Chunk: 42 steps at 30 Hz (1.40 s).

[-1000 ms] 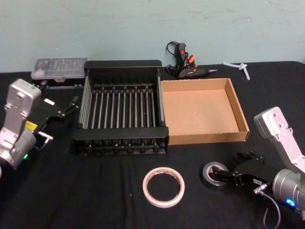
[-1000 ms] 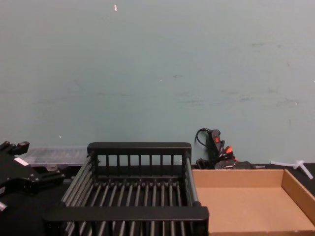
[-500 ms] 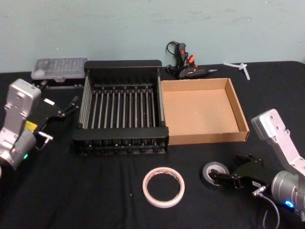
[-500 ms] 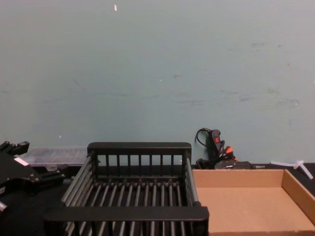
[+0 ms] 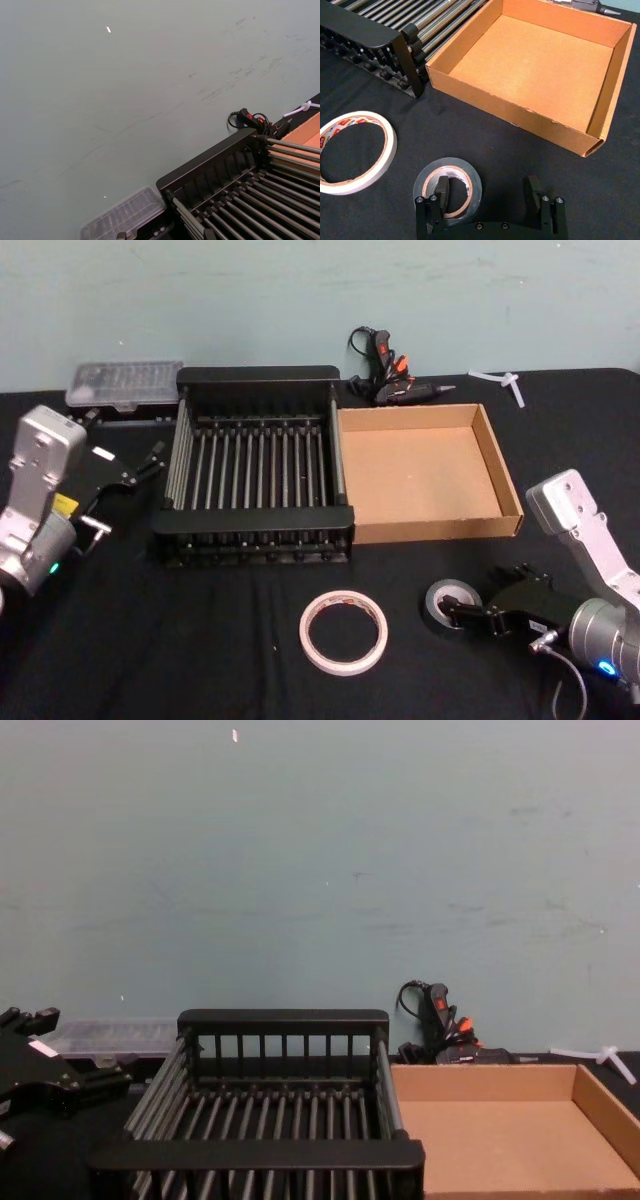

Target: Pick up the white tape and place it into the black box , Pick up the silver tape and place it into the brown box.

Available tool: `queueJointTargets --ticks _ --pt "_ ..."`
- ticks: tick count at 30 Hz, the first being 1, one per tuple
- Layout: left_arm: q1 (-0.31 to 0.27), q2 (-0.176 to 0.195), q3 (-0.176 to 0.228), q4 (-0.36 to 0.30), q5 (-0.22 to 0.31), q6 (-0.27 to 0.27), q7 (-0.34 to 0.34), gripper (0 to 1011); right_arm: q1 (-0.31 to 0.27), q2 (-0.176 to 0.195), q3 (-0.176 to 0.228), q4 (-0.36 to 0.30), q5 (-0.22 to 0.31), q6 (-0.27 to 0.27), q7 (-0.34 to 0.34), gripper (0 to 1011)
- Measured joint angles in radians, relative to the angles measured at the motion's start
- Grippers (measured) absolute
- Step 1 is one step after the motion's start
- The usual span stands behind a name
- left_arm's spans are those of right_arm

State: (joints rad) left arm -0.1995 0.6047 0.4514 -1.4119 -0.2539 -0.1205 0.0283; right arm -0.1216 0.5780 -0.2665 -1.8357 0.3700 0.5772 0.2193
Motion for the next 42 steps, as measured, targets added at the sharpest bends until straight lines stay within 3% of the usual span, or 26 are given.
queueJointTargets --ticks 4,16,19,27,31,42 --pt "0.000 0.000 0.000 0.000 0.000 0.000 0.000 1001 0.000 0.000 0.000 0.000 0.001 0.000 0.000 942" --pt "0.000 0.000 0.000 0.000 0.000 0.000 0.000 1001 0.000 0.000 0.000 -0.001 0.003 -0.001 -0.001 624" --pt "0.000 0.000 0.000 0.000 0.000 0.000 0.000 1001 0.000 0.001 0.000 -0.001 0.003 -0.001 -0.001 482" --pt "0.000 0.000 0.000 0.000 0.000 0.000 0.000 1001 0.000 0.001 0.000 -0.001 0.004 -0.002 -0.001 221" --pt "0.000 0.000 0.000 0.000 0.000 0.000 0.000 1001 0.000 0.000 0.000 -0.001 0.004 -0.002 -0.002 160" --pt "0.000 0.000 0.000 0.000 0.000 0.000 0.000 1001 -0.012 -0.016 0.034 -0.014 -0.005 -0.032 0.027 160"
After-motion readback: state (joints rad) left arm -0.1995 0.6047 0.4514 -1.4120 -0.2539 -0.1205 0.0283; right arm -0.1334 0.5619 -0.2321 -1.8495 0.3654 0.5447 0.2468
